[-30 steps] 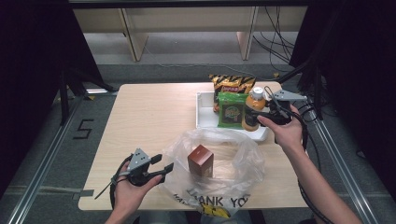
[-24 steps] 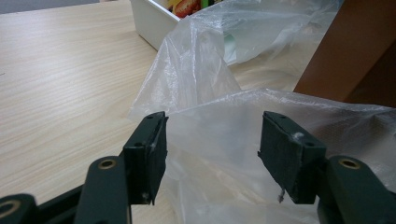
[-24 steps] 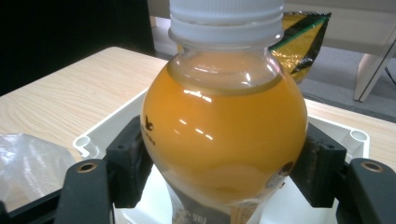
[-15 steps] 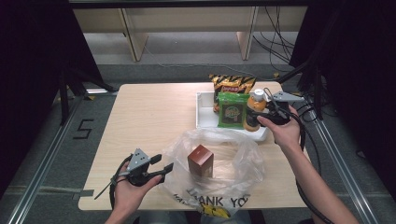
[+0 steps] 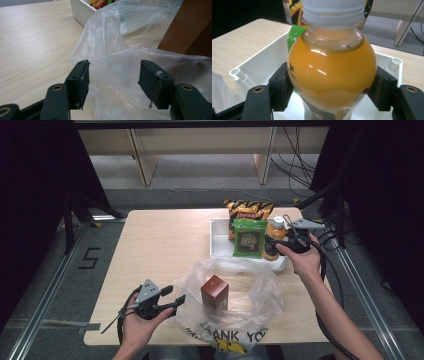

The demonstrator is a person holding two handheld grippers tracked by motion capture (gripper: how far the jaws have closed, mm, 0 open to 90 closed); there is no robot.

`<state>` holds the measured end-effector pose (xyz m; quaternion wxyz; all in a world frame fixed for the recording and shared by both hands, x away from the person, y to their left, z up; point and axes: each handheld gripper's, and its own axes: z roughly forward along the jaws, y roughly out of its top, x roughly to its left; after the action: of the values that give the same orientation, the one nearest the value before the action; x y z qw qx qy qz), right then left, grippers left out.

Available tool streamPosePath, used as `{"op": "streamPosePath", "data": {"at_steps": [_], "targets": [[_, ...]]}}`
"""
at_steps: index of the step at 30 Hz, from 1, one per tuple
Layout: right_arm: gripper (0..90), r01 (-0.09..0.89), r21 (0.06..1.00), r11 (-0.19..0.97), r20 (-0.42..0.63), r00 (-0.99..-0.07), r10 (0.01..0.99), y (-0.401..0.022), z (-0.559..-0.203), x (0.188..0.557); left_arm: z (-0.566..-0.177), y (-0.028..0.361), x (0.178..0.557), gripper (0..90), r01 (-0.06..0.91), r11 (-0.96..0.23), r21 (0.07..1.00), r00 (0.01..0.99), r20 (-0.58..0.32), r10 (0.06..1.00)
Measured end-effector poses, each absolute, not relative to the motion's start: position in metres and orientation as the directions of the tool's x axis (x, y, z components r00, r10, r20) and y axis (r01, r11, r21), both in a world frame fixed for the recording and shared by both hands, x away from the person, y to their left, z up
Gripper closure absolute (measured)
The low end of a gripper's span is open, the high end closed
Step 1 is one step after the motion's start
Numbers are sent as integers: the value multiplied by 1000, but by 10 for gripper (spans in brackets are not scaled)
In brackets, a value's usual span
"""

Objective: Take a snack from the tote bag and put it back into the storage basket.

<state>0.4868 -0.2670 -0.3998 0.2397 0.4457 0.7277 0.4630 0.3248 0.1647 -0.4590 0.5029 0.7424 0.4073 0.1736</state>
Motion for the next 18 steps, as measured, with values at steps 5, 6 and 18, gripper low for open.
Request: {"op": "streamPosePath", "data": {"at_steps": [5, 6, 18], "targets": [[319, 411, 892, 188, 43, -492, 870, -270, -404, 492, -459, 165, 325, 410, 426, -167, 889, 612, -147, 777], [319, 423, 889, 172, 65, -490, 870, -269, -405, 492, -459, 165, 325, 410, 427, -170, 888, 612, -146, 778], [319, 439, 869, 227, 29, -502, 864, -271, -419, 495, -460, 165, 325, 410, 429, -169, 887, 609, -146, 780]]}}
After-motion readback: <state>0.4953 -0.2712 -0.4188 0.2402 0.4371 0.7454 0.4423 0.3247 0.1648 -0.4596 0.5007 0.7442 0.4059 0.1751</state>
